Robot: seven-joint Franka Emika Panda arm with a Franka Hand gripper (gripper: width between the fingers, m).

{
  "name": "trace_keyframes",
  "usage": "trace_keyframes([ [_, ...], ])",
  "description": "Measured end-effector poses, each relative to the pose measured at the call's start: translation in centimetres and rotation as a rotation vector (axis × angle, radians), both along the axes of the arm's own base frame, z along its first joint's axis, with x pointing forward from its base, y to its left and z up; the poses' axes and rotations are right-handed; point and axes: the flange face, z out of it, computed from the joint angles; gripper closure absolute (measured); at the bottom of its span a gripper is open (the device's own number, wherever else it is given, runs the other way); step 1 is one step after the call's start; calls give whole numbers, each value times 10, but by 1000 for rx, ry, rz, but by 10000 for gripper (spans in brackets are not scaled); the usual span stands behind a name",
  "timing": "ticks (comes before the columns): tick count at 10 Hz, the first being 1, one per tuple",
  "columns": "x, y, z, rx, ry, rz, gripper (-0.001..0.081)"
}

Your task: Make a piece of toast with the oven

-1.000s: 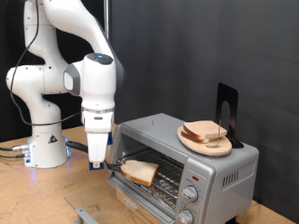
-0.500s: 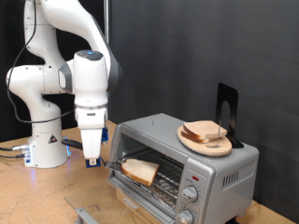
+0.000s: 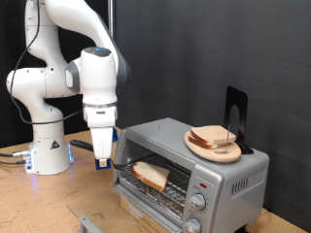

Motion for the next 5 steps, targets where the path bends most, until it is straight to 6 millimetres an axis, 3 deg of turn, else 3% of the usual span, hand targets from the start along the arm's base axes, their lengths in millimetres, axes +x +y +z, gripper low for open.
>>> trace_keyframes([
  [5, 18, 31, -7, 2, 6, 3, 406],
])
